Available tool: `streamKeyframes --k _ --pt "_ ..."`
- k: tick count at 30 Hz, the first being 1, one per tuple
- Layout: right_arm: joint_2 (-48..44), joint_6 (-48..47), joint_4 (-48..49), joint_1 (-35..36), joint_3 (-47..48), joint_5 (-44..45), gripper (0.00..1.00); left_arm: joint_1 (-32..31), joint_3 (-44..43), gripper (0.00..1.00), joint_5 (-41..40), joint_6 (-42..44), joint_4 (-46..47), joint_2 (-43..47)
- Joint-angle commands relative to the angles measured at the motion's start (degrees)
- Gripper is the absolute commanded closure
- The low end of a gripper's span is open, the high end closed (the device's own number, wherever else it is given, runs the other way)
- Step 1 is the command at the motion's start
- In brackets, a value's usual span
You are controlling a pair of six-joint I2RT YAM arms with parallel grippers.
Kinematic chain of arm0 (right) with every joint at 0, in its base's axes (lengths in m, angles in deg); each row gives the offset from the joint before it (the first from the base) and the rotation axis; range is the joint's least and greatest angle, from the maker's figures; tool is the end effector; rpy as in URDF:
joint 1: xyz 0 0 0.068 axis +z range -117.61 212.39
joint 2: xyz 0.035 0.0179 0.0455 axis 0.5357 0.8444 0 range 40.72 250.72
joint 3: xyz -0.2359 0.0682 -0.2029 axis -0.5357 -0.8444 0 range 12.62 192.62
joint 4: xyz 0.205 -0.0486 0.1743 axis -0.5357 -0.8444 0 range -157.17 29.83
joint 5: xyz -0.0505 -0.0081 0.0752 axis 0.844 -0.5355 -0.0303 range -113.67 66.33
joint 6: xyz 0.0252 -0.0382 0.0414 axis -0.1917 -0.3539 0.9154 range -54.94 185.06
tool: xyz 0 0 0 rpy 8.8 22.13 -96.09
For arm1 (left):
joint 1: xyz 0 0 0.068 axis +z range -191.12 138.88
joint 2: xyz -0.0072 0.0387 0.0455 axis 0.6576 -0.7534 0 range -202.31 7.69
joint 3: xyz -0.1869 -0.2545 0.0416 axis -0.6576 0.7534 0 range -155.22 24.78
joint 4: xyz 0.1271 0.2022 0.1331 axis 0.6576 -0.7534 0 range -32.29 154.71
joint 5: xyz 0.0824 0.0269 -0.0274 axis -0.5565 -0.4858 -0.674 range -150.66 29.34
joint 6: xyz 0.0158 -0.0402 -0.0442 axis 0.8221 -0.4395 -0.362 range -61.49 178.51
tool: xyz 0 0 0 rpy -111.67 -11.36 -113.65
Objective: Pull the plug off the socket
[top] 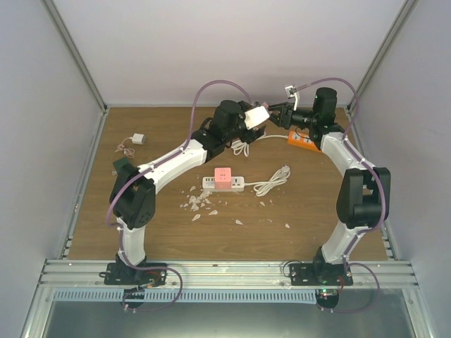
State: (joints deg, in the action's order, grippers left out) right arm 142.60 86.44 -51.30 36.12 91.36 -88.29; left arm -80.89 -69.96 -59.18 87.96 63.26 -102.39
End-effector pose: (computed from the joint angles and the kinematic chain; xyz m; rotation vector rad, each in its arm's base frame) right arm 0.4321 0.0703 0.3486 -0.5573 1.7833 1.3183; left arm 0.3886 -0.3252 0.3603 1.0748 1.5258 -0.1487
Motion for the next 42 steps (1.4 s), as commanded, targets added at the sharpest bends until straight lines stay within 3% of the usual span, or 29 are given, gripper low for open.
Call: streamKeyframes --k 1,14,23,26,29,31,34,42 --pt "-1.95 1.11 1.86 -0.39 -0.43 -0.99 0.89 -0.66 -3.06 0.21 -0.97 1.5 4.01 -1.35" --pt "-1.98 0.83 1.98 -0.36 -0.4 -1.71 0.88 -1.1 -4.97 0.5 0.7 2.59 5.69 -2.99" --pt "-1.61 0.81 2.12 -0.34 0.01 -2.09 0.84 -0.8 -5.02 0.63 1.02 3.33 4.88 -3.39" --pt "-1.61 0.72 1.92 -0.36 0.1 -1.99 0.67 -0.15 -4.65 0.64 2.22 2.54 3.35 -2.86" --pt "-1.68 0.18 1.39 -0.39 0.26 -1.73 0.37 0.94 -3.26 0.65 4.19 1.42 1.96 -1.47" --pt "-1.62 -0.6 0.7 -0.31 0.35 -1.48 0.23 1.81 -2.19 0.65 5.49 0.42 0.3 -0.34" --pt "-1.56 -3.81 -1.76 -0.38 0.58 -0.64 0.14 3.51 -0.9 0.65 7.15 -1.35 -2.32 0.83" --pt "-2.76 -17.73 -10.08 -0.47 0.54 4.35 0.02 10.24 2.82 0.66 10.88 -6.93 -9.15 3.6"
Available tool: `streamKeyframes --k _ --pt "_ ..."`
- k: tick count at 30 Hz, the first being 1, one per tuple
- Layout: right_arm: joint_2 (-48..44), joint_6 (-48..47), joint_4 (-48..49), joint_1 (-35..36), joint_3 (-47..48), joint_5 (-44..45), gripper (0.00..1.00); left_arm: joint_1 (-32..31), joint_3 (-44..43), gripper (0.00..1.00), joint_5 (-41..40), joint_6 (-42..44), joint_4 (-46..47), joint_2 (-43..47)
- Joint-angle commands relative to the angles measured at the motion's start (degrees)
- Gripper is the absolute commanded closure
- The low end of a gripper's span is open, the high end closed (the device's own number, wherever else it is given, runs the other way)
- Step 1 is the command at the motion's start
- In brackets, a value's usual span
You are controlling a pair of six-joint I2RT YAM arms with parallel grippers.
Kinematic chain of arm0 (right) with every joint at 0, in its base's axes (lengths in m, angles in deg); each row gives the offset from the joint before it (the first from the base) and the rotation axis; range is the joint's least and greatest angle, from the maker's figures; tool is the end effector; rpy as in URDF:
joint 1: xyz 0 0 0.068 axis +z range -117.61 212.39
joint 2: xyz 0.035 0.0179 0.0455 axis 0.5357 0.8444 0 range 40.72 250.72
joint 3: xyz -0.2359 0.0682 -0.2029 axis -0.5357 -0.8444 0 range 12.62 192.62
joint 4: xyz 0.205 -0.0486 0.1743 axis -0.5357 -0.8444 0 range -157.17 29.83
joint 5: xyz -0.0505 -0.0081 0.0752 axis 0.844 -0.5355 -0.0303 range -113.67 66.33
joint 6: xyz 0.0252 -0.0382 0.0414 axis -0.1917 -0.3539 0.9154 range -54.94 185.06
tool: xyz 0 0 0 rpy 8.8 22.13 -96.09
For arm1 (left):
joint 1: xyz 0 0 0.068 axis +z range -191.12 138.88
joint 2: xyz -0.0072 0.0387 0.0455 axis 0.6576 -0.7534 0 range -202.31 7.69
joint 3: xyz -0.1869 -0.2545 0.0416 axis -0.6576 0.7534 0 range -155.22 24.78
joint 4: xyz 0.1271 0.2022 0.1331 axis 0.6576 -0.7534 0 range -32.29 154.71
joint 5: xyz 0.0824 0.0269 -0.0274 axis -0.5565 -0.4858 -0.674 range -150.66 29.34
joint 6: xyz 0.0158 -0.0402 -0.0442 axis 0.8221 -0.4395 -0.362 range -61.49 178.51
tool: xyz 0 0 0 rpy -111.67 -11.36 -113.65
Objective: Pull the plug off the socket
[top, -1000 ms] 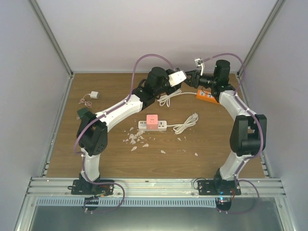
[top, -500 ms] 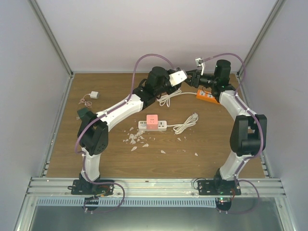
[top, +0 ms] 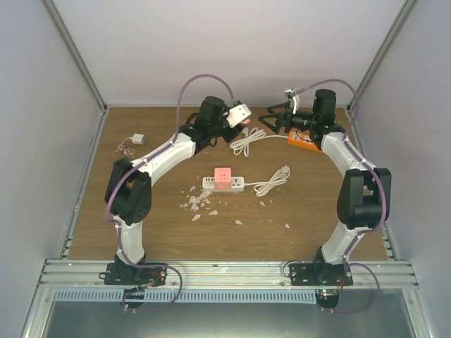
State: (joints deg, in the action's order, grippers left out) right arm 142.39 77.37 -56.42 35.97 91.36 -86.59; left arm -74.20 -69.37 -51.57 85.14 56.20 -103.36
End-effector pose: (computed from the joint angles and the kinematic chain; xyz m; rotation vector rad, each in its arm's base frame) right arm 0.4302 0.0684 0.3417 -0.6200 1.7866 1.2212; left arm 0.4184 -0.2815 0.3346 1.0900 1.6958 -0.2314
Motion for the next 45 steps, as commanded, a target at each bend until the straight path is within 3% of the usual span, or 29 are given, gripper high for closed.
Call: streamKeyframes --k 1,13,23,34,45 --pt "-2.67 -10.23 -5.89 -0.32 0.49 3.3 0.01 5.12 3.19 0.66 3.56 -4.34 -2.56 5.19" --pt "-4.18 -24.32 -11.55 -0.3 -2.72 8.78 0.0 24.08 10.26 0.66 7.76 -3.99 -10.5 7.21" --pt "-4.55 -26.48 -14.17 -0.32 -4.27 9.23 0.0 34.97 4.81 0.65 5.92 -2.99 -18.11 -1.81" --pt "-4.2 -27.56 -16.19 -0.24 -4.21 8.82 0.0 38.44 -4.41 0.64 8.38 -1.2 -24.97 -13.18" --pt "-3.93 -27.73 -16.91 -0.21 -4.21 8.99 0.0 38.27 -5.76 0.6 7.89 -1.71 -25.47 -17.32"
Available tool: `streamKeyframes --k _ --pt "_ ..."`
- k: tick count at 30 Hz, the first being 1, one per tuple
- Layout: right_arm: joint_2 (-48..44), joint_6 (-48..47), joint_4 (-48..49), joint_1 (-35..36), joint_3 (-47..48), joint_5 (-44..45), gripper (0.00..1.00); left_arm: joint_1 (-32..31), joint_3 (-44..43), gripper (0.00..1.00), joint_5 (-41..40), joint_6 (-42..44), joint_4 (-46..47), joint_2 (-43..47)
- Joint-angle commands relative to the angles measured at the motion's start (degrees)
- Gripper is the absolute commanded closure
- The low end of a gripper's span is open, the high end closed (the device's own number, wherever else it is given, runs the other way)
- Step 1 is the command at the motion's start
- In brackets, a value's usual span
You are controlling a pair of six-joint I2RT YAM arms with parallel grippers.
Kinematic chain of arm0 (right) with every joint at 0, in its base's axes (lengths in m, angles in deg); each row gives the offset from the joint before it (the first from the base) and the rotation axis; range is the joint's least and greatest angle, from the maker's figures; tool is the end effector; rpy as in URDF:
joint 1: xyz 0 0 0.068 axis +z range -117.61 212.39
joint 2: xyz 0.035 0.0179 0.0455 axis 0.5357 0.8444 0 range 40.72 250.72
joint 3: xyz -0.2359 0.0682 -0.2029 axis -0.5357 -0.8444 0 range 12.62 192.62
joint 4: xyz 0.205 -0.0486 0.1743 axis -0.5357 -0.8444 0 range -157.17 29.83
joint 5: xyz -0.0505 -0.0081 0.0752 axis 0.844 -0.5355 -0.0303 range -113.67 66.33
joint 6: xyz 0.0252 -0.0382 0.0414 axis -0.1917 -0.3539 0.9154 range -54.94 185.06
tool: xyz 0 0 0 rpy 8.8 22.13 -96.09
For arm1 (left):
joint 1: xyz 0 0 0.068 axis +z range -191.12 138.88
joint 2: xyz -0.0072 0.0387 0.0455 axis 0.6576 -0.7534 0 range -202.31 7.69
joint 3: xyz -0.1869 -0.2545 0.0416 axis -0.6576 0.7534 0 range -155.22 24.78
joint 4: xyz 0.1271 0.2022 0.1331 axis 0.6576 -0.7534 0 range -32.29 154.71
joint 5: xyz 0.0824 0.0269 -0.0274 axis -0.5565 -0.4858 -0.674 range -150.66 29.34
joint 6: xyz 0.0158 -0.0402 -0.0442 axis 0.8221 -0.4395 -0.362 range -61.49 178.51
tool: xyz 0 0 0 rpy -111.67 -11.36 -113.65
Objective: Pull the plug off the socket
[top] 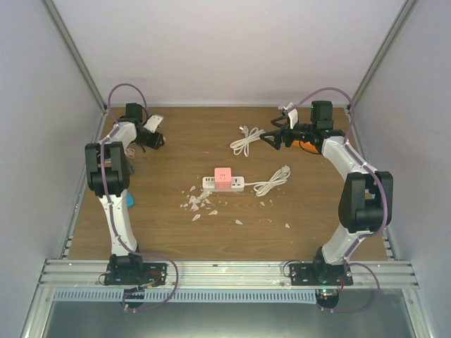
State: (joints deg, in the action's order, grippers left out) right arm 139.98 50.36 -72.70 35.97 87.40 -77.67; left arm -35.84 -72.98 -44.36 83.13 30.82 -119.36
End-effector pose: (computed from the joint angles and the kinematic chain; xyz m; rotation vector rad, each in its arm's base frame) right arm 0.4074 0.0632 0.3072 -0.8131 1.8800 0.9109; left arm 0.5141 0.0342 0.1819 0.5267 2.5596 -0.2007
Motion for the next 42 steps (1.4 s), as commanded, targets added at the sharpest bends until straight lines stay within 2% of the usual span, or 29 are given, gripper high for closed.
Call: streamKeyframes --k 1,4,8,11,16,19,23,29,42 --pt "-1.46 -0.73 -0.58 -0.17 -0.19 0.08 0.0 -0.09 -2.17 0.58 0.38 0.28 -0.2 -1.62" --pt "-1.44 -0.54 -0.63 -0.18 0.0 0.05 0.0 -0.18 -2.17 0.51 -1.16 0.1 0.02 -2.37" --pt "-1.37 -0.94 -0.85 -0.21 -0.21 -0.04 0.01 -0.18 -2.66 0.29 -1.15 -0.09 -0.03 -2.55" --pt "-1.41 -2.65 -1.38 -0.25 -0.7 -0.49 0.0 -0.18 -3.13 0.22 -0.74 0.5 -0.68 -1.42" --pt "-0.78 -14.0 -5.91 -0.22 -1.86 -2.28 0.0 -0.41 -2.3 0.13 2.73 3.24 -0.78 4.15" --pt "0.67 -22.69 -10.15 0.22 -1.48 -2.29 0.0 -0.8 -1.32 0.09 8.21 5.29 -1.41 8.52" --pt "2.2 -34.26 -16.74 1.57 -0.72 -2.44 0.0 -2.06 -3.0 0.05 18.72 15.14 -8.37 11.75" --pt "4.9 -47.18 -23.16 4.92 -0.48 -0.13 0.0 -5.75 1.14 0.01 24.96 21.7 -9.46 16.63" --pt "8.01 -48.11 -17.69 12.42 -4.57 5.34 0.04 -23.14 13.7 0.01 25.21 37.16 -11.08 23.72"
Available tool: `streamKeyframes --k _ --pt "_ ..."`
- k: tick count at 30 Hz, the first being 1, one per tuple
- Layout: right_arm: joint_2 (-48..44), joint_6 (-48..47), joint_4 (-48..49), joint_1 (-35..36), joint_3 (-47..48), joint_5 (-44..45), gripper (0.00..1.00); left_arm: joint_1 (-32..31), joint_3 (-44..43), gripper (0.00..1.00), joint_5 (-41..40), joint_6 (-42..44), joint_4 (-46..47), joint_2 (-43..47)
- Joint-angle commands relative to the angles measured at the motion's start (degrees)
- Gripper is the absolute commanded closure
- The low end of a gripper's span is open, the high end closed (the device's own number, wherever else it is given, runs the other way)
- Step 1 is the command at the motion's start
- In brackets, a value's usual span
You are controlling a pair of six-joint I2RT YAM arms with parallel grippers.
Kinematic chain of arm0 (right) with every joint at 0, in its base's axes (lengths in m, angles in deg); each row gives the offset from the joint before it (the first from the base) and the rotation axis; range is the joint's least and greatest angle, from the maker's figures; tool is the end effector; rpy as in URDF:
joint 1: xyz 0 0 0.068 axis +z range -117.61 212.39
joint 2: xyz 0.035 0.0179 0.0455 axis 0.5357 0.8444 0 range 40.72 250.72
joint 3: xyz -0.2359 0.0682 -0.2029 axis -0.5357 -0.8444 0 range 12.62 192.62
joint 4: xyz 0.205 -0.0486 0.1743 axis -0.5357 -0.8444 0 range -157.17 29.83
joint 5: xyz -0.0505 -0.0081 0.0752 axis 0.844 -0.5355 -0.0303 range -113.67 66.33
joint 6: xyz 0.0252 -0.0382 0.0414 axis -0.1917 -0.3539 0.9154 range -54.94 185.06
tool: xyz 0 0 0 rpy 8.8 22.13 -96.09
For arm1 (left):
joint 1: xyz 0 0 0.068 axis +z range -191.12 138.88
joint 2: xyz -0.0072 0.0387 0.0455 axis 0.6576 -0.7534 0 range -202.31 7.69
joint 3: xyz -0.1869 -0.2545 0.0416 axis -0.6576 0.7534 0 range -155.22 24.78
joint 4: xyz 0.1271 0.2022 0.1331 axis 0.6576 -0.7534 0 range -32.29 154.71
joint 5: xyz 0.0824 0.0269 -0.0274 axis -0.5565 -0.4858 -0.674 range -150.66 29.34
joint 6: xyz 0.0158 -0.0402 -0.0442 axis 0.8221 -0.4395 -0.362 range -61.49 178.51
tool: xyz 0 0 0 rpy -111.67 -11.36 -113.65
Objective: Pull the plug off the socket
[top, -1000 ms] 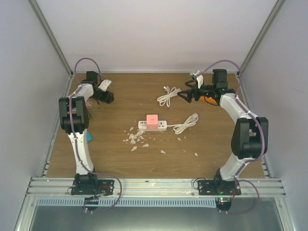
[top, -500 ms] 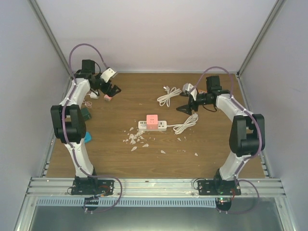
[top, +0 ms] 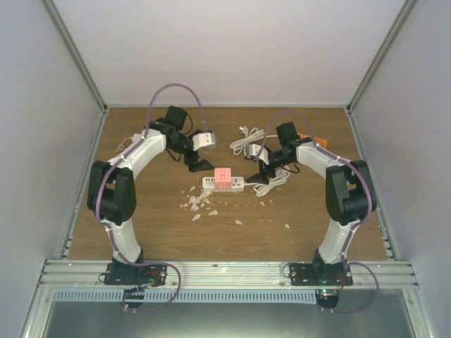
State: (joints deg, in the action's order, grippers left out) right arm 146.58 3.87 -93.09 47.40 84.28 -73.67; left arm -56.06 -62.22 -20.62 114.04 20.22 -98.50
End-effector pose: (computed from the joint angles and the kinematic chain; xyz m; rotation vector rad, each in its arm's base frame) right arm 0.3698 0.1360 0.2216 -1.6079 1.6951 0.8132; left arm 0.3965 -0.1370 0.2857 1.5575 1.8493 -0.6279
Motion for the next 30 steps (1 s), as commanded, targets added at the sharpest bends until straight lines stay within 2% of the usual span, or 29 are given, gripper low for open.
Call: streamKeyframes --k 1,9,18,25,30 --pt "1.63 -1.45 3.51 1.4 -2.02 2.01 0.04 -3.59 3.8 0.01 1.7 6.64 0.19 3.18" --pt "5.24 -0.73 6.43 4.38 -2.35 6.56 0.08 -7.05 6.3 0.01 2.59 8.16 2.81 1.09" --pt "8.71 -1.71 5.59 6.3 -1.23 10.93 0.09 -8.68 5.44 0.03 2.98 8.08 3.62 -2.88" --pt "10.51 -2.53 3.23 6.87 1.08 11.41 0.14 -9.68 7.77 0.04 1.46 8.95 4.78 -3.0" --pt "10.88 -2.63 2.04 7.38 2.2 11.58 0.17 -10.0 6.89 0.1 0.84 8.27 4.46 -4.73"
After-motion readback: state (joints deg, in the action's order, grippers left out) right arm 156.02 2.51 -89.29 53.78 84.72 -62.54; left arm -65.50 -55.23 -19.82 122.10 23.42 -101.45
